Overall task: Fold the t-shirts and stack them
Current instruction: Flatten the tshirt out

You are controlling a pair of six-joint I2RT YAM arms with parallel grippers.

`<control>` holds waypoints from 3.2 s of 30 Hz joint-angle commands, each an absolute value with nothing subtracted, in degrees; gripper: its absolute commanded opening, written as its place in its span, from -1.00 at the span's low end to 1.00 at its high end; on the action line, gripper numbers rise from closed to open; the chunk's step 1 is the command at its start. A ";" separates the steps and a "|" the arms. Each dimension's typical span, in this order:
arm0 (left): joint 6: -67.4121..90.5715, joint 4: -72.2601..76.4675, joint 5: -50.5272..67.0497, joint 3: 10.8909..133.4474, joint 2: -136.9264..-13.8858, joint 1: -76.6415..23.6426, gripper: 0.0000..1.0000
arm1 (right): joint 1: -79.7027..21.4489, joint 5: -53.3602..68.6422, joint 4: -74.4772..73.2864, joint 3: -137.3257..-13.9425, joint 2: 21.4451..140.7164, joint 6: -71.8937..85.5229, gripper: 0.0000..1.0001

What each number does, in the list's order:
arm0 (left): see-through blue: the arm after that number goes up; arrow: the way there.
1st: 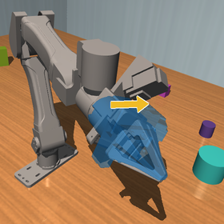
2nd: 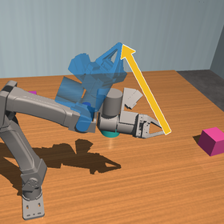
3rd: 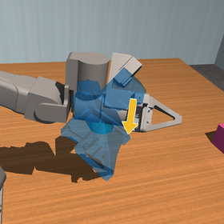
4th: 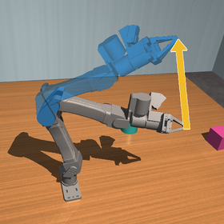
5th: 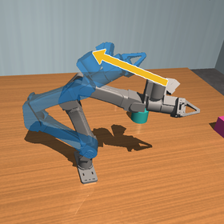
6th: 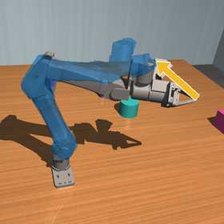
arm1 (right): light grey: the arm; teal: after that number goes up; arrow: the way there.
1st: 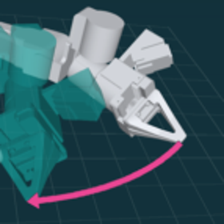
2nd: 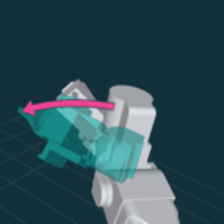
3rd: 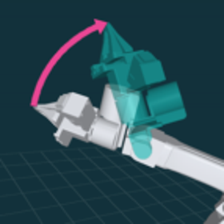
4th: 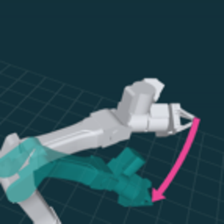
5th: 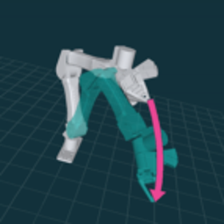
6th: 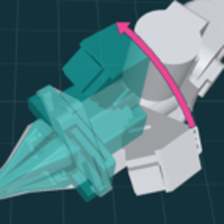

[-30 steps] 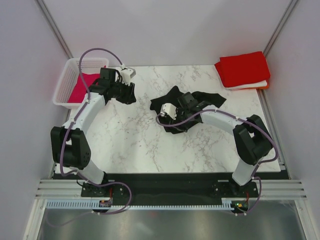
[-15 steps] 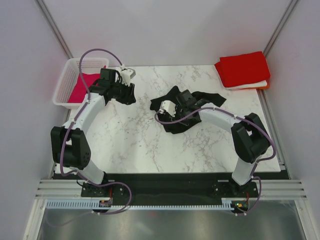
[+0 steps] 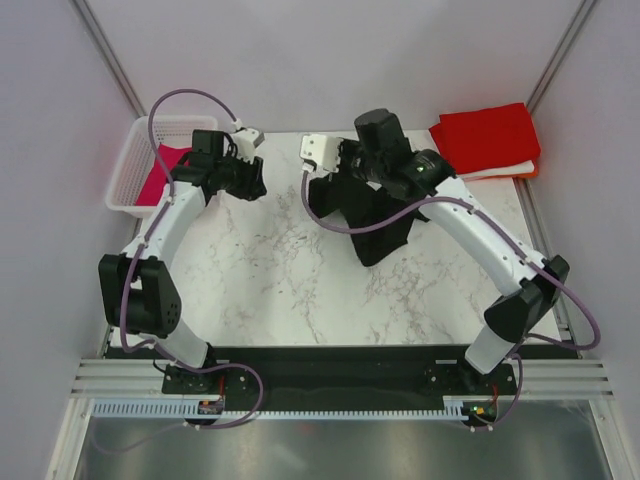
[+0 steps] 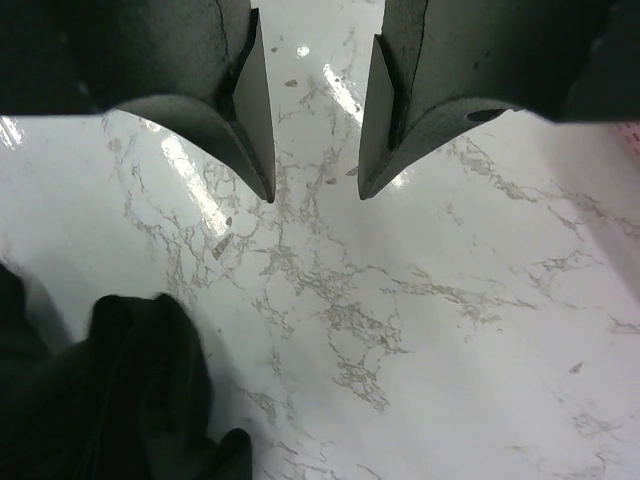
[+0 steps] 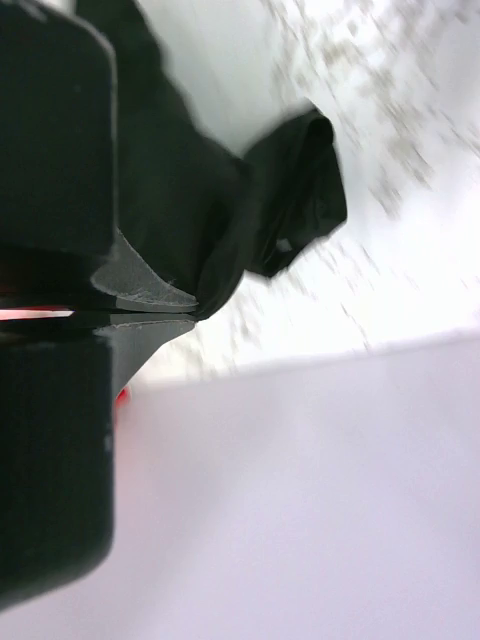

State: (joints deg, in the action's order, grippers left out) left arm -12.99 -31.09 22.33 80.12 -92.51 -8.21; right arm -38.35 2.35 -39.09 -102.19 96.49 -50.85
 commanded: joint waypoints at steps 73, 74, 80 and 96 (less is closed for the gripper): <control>-7.64 -30.94 22.24 120.66 -137.02 -21.88 -0.06 | -17.31 -12.92 -15.64 -85.43 101.25 -63.11 -1.00; -7.82 -30.68 22.15 121.20 -138.24 -21.88 -0.07 | -17.31 -13.18 -15.64 -85.34 101.25 -63.02 -1.00; -8.35 -30.50 22.67 122.61 -140.36 -21.80 -0.08 | -17.67 -14.15 -16.35 -84.46 100.72 -63.45 -1.00; -7.56 -30.33 22.95 119.80 -136.24 -22.50 -0.14 | -17.67 -14.33 -16.00 -83.76 101.87 -62.58 -1.00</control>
State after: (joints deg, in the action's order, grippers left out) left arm -8.36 -32.38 22.96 119.81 -140.38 -21.96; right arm -17.41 -13.65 -16.75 -84.23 103.44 -63.99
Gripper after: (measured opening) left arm 0.425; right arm 0.007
